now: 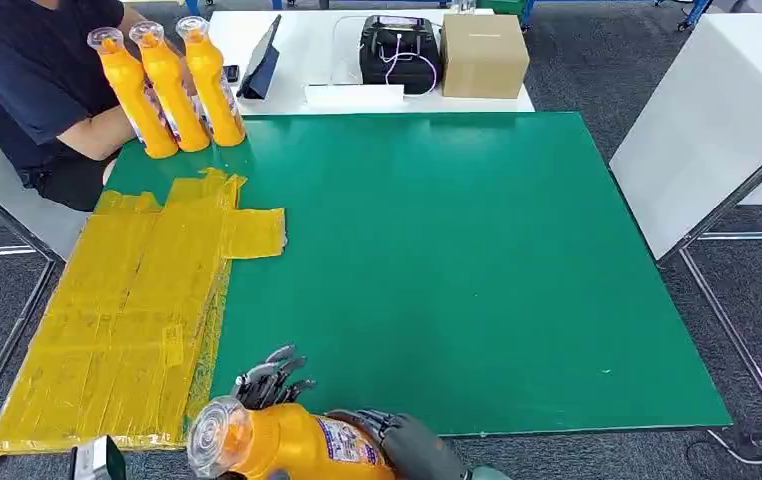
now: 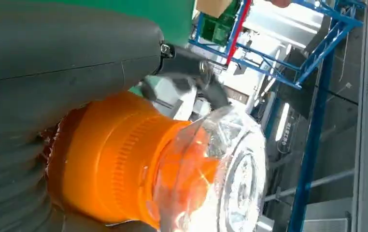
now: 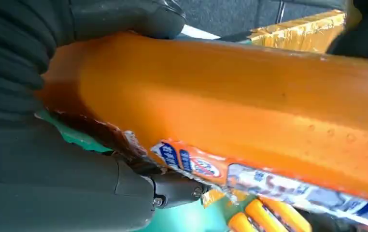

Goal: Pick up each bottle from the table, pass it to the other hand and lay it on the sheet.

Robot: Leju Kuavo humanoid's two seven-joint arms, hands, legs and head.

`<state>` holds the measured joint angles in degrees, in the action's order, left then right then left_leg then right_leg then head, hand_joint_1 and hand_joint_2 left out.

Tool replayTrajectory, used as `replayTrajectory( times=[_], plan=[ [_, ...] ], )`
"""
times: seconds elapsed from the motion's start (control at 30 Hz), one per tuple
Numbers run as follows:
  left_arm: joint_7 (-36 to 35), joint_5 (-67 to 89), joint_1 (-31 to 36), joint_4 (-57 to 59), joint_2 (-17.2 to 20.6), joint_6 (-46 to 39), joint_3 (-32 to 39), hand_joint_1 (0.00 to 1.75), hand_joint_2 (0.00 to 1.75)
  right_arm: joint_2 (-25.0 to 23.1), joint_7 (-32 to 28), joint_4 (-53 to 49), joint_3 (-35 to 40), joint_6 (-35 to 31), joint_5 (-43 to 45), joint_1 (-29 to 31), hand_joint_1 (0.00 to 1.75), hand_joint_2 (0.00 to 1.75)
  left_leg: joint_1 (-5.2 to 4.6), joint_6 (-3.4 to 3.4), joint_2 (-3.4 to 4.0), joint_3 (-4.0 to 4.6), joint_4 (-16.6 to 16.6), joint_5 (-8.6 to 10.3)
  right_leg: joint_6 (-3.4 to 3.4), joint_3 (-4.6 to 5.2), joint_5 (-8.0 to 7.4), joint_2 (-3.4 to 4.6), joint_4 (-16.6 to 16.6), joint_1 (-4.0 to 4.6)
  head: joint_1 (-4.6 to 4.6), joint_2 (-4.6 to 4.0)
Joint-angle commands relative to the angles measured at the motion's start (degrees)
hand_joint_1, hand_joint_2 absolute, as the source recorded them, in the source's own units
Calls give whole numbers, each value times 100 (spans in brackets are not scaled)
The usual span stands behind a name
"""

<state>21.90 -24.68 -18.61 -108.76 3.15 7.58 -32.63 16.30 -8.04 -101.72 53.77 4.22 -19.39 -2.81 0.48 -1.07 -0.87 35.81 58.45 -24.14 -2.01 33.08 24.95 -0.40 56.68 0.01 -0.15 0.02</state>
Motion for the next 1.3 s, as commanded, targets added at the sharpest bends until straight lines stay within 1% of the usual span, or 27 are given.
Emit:
replayTrajectory(
  times=[0.03, 0.13, 0.23, 0.27, 0.3, 0.37, 0.4, 0.43, 0.47, 0.57, 0.63, 0.7, 0.73, 0.9, 0.93, 0.97, 1.0, 1.03, 1.07, 1.1, 1.13, 1.2, 1.3],
  plan=[
    [-51, 11, 290, 491, -244, -10, 219, 175, 175, -141, -85, 362, 503, 36, -37, 41, 175, 175, -2, 1, 0, -17, -8, -3, 1, -17, 4, -2, -8, -1, 0, 0],
    [-28, 45, 158, 458, -200, 10, 243, 175, 175, 1, -76, 291, 522, -29, -23, -56, 175, 175, -3, 2, 4, -31, -12, -6, 1, -31, 7, 1, -12, -2, 0, 0],
    [4, 71, 134, 463, -165, 41, 225, 175, 175, 99, -70, 251, 584, -178, 6, -99, 175, 175, -1, 1, -3, -19, -8, -4, 1, -19, 5, -5, -9, -1, 2, 0],
    [17, 73, 129, 469, -160, 51, 225, 175, 175, 152, -78, 241, 611, -202, 17, -100, 175, 175, -1, 2, -2, -29, -11, -7, 2, -29, 9, -6, -14, 0, 0, 0],
    [16, 67, 149, 484, -177, 58, 230, 175, 175, 144, -70, 252, 614, -223, 27, -89, 175, 175, -3, 1, -4, -24, -10, -5, 1, -18, 8, -6, -10, -2, 0, 0],
    [3, 53, 190, 494, -208, 75, 230, 175, 175, 112, -47, 274, 619, -262, 42, -73, 175, 175, -3, 2, 1, -43, -16, -11, 1, -38, 12, -3, -18, -1, 2, 0],
    [18, 55, 126, 475, -166, 57, 234, 175, 175, 201, -30, 241, 646, -312, 46, -110, 175, 175, -3, 2, 2, -34, -13, -9, 1, -29, 9, -2, -15, -2, 0, 0],
    [6, 54, 199, 481, -211, 78, 238, 175, 175, 105, -18, 259, 628, -356, 38, -85, 175, 175, -5, 1, 0, -19, -10, -4, 0, -17, 6, -3, -8, -4, 0, 0],
    [-36, 44, 257, 495, -257, 58, 258, 175, 175, 52, 36, 265, 611, -373, 21, -63, 175, 175, -3, 2, 1, -31, -12, -9, 1, -31, 10, -3, -13, -1, 0, 0],
    [-26, 153, 239, 427, -259, 1, 327, 175, 175, 151, 135, 188, 604, -610, -60, -121, 175, 175, -3, 1, -5, -17, -8, -3, 1, -17, 6, -7, -7, -2, 0, 0],
    [-49, 166, 277, 425, -277, -5, 341, 175, 175, 142, 131, 185, 597, -609, -59, -95, 175, 175, -3, 2, -1, -32, -11, -9, 2, -33, 11, -5, -11, -2, 0, 0],
    [-49, 166, 277, 425, -277, -5, 341, 175, 175, 142, 131, 185, 597, -609, -59, -95, 175, 175, -3, 1, -2, -16, -7, -4, 1, -16, 6, -4, -6, -2, 0, 0],
    [-49, 166, 277, 425, -277, -5, 341, 175, 175, 142, 131, 185, 597, -609, -59, -95, 175, 175, -4, 2, 0, -26, -9, -7, 1, -26, 9, -3, -8, -3, 0, 0],
    [-49, 166, 277, 425, -277, -5, 341, 175, 175, 142, 131, 185, 597, -609, -59, -95, 175, 175, -4, 1, -3, -19, -7, -4, 1, -17, 7, -6, -6, -3, 0, 0],
    [-49, 166, 277, 425, -277, -5, 341, 175, 175, 142, 131, 185, 597, -609, -59, -95, 175, 175, -3, 2, -1, -31, -10, -8, 1, -31, 10, -5, -11, -2, 0, 0],
    [-54, 182, 269, 428, -284, -9, 344, 175, 175, 115, 150, 196, 584, -631, -60, -103, 175, 175, -3, 1, -1, -21, -8, -5, 1, -19, 7, -3, -8, -1, 0, 0],
    [-43, 320, 262, 409, -299, -63, 382, 175, 175, 102, 204, 174, 548, -726, -113, -134, 175, 175, -3, 2, 1, -31, -10, -9, 1, -28, 10, -2, -10, -2, 0, 0],
    [62, 569, 118, 306, -222, -172, 413, 175, 175, 279, 207, 31, 545, -939, -159, -284, 58, 175, -3, 1, -2, -19, -7, -5, 1, -18, 7, -4, -7, -2, 0, 0],
    [101, 1045, 155, 249, -245, -348, 479, 175, 175, 237, 115, 51, 397, -943, -52, -176, 0, 175, -4, 2, 0, -31, -10, -9, 2, -30, 11, -3, -10, -2, 0, 0],
    [85, 1543, 201, 207, -322, -542, 564, 175, 175, 271, 324, -85, 263, -904, -121, -173, 0, 175, -4, 1, -2, -20, -7, -7, 1, -19, 9, -4, -6, -3, 0, 0],
    [-62, 1757, 123, 121, -255, -654, 558, 175, 175, 453, 527, -495, 234, -963, -229, -323, 0, 0, -2, 2, 1, -22, -4, -8, 1, -21, 9, -2, -6, -1, 2, 0],
    [-101, 2029, 32, 22, -228, -879, 662, 175, 175, 656, 659, -1061, 98, -1218, -370, -565, 0, 0, -6, 1, -3, -13, 3, -12, 0, -14, 15, -5, 5, -5, 0, 0],
    [-58, 2558, 43, -4, -358, -1096, 956, 175, 175, 811, 724, -1417, -83, -1536, -579, -744, 0, 0, -9, 0, -9, -25, 4, -18, -1, -30, 23, -12, 5, -7, 2, 0]
  ],
)
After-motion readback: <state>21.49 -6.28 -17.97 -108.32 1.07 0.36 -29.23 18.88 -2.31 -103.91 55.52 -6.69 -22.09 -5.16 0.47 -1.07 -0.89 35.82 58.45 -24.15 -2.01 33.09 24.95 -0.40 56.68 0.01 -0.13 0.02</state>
